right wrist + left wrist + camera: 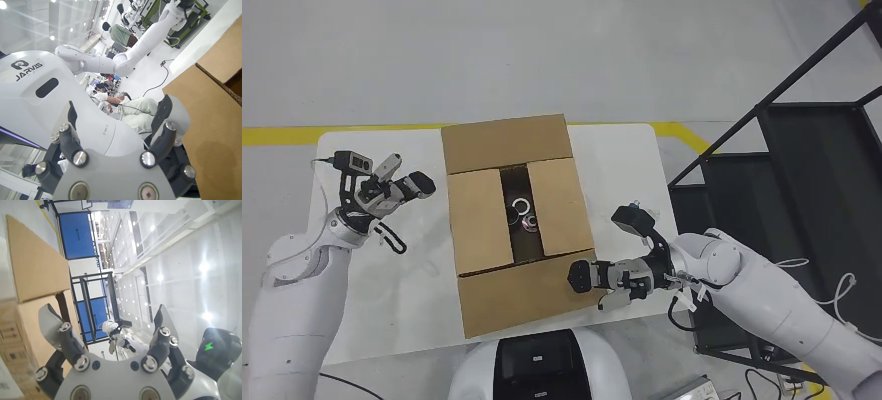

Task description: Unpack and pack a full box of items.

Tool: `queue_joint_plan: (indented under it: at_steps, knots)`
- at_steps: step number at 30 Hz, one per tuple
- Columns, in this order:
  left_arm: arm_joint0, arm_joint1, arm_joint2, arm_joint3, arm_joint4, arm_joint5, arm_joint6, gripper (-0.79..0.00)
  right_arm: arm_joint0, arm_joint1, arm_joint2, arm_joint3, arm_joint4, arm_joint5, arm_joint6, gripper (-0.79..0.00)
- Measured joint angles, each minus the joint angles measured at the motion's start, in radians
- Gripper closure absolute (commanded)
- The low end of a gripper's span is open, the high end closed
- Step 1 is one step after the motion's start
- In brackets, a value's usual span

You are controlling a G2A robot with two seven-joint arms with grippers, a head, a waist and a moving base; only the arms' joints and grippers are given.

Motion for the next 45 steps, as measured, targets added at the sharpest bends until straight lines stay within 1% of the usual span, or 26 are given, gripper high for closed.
queue_joint_plan:
  at_steps: [1, 2, 3, 6, 9, 12, 15, 17, 18, 21, 27, 40, 42, 45]
  knots:
    - [0.052, 0.005, -0.028, -0.05, 0.001, 0.005, 0.0, -0.785, 0.0, -0.002, 0.001, -0.002, -0.003, 0.01, -0.01, -0.785]
    - [0.087, 0.008, -0.046, -0.083, 0.001, 0.007, -0.001, -0.785, 0.001, -0.004, 0.001, -0.006, -0.014, 0.029, -0.024, -0.785]
    - [0.129, 0.011, -0.067, -0.121, 0.004, 0.011, -0.004, -0.785, 0.007, -0.009, -0.003, -0.017, -0.034, 0.065, -0.041, -0.785]
    - [0.203, 0.019, -0.108, -0.187, 0.024, 0.018, -0.009, -0.785, 0.052, -0.031, -0.03, -0.039, -0.072, 0.167, -0.069, -0.785]
    - [0.244, 0.023, -0.136, -0.225, 0.039, 0.018, -0.016, -0.785, 0.12, -0.06, -0.07, -0.038, -0.13, 0.279, -0.091, -0.785]
    - [0.275, 0.028, -0.166, -0.248, 0.041, 0.024, -0.044, -0.785, 0.208, -0.104, -0.136, -0.02, -0.231, 0.435, -0.145, -0.785]
    - [0.296, 0.033, -0.191, -0.264, 0.043, 0.024, -0.073, -0.785, 0.276, -0.15, -0.202, 0.02, -0.31, 0.542, -0.208, -0.785]
    - [0.308, 0.035, -0.204, -0.272, 0.047, 0.023, -0.082, -0.785, 0.306, -0.179, -0.237, 0.051, -0.328, 0.561, -0.247, -0.785]
    - [0.315, 0.036, -0.211, -0.277, 0.044, 0.023, -0.086, -0.785, 0.323, -0.196, -0.256, 0.075, -0.334, 0.56, -0.269, -0.785]
    - [0.33, 0.038, -0.223, -0.288, 0.029, 0.022, -0.096, -0.785, 0.351, -0.232, -0.29, 0.134, -0.349, 0.549, -0.312, -0.785]
    - [0.331, 0.038, -0.223, -0.289, 0.028, 0.021, -0.098, -0.785, 0.414, -0.301, -0.355, 0.239, -0.384, 0.569, -0.294, -0.785]
    - [0.331, 0.038, -0.223, -0.29, 0.028, 0.022, -0.097, -0.785, 0.414, -0.305, -0.357, 0.245, -0.384, 0.57, -0.298, -0.785]
    - [0.326, 0.038, -0.213, -0.302, 0.045, 0.036, -0.088, -0.785, 0.403, -0.312, -0.362, 0.253, -0.377, 0.59, -0.314, -0.785]
    - [0.307, 0.039, -0.202, -0.326, 0.093, 0.054, -0.062, -0.785, 0.417, -0.343, -0.385, 0.26, -0.387, 0.64, -0.324, -0.785]
